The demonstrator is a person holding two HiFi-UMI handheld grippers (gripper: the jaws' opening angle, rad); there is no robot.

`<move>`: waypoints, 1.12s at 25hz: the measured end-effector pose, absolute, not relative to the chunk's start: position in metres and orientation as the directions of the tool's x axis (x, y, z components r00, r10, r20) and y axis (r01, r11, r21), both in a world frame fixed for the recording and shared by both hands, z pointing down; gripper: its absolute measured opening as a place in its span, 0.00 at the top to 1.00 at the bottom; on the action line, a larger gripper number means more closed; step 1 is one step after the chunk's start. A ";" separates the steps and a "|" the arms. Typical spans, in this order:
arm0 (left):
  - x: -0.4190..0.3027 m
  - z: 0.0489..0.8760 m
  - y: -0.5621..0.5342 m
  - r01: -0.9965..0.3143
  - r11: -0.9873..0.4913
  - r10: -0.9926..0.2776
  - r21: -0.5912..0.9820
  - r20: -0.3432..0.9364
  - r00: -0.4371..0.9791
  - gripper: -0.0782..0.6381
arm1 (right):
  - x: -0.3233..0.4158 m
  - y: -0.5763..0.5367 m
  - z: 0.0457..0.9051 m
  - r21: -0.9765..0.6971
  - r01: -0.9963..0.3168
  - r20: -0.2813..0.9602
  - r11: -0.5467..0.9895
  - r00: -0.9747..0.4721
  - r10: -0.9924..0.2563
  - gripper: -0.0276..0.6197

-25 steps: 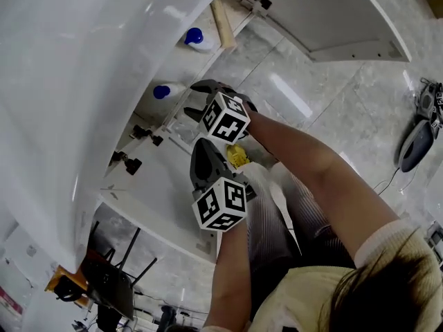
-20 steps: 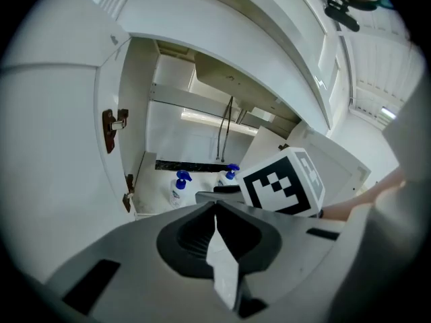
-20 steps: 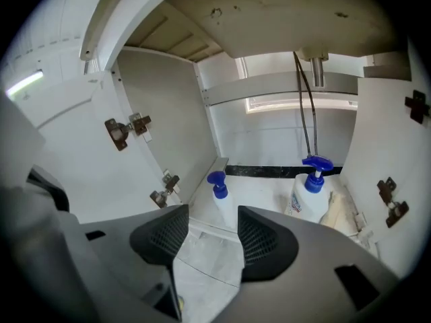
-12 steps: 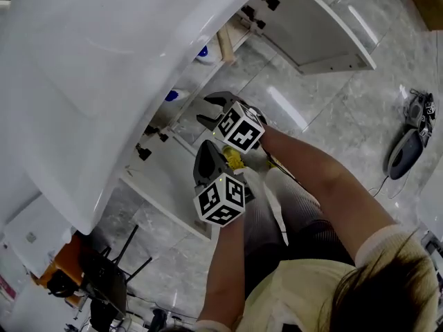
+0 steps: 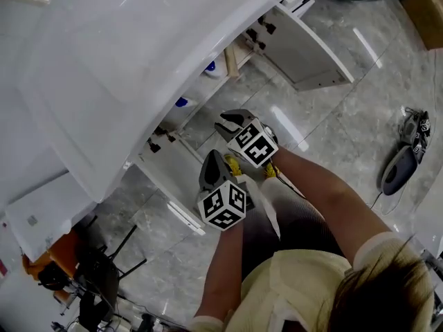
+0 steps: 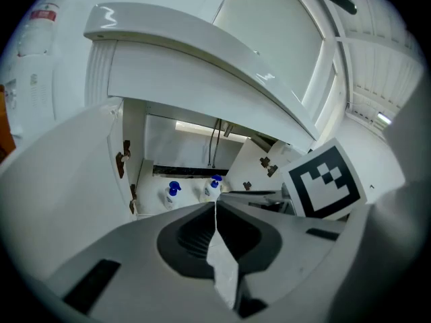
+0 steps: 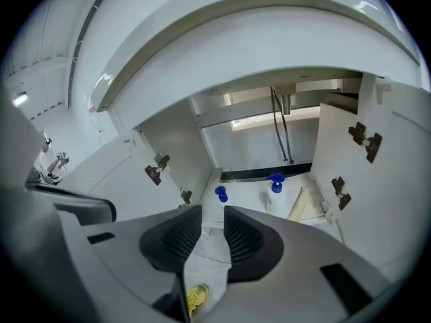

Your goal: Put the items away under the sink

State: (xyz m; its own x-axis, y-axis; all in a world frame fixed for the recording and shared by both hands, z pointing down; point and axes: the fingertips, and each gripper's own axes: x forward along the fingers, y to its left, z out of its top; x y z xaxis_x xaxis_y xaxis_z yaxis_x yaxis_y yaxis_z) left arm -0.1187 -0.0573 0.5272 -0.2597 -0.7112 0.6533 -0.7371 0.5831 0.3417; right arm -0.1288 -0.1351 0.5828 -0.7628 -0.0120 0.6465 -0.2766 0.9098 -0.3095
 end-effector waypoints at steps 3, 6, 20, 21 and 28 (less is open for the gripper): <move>-0.115 0.514 -0.053 -0.734 0.584 -0.713 0.348 0.651 -0.259 0.84 | -0.117 -0.136 0.566 -0.305 -0.291 0.647 0.907 -0.762 -0.027 0.79; -0.112 0.503 -0.051 -0.733 0.579 -0.718 0.357 0.650 -0.250 0.84 | -0.108 -0.133 0.548 -0.300 -0.301 0.648 0.905 -0.761 -0.038 0.82; -0.111 0.428 -0.052 -0.777 0.524 -0.741 0.350 0.637 -0.213 0.84 | -0.070 -0.137 0.442 -0.303 -0.330 0.628 0.894 -0.774 -0.073 0.84; -0.110 0.425 -0.051 -0.779 0.521 -0.742 0.348 0.635 -0.212 0.84 | -0.068 -0.138 0.437 -0.306 -0.334 0.624 0.891 -0.777 -0.078 0.84; -0.108 0.404 -0.045 -0.792 0.498 -0.763 0.353 0.612 -0.207 0.84 | -0.051 -0.126 0.409 -0.297 -0.348 0.618 0.889 -0.780 -0.099 0.85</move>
State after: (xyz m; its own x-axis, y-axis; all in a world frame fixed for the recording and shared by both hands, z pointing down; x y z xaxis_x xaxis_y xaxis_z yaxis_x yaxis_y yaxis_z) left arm -0.1078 -0.0452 0.4039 -0.2072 -0.7632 0.6121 -0.7919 0.4982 0.3531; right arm -0.0515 -0.1262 0.4089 -0.7802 -0.0992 0.6176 -0.3480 0.8893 -0.2967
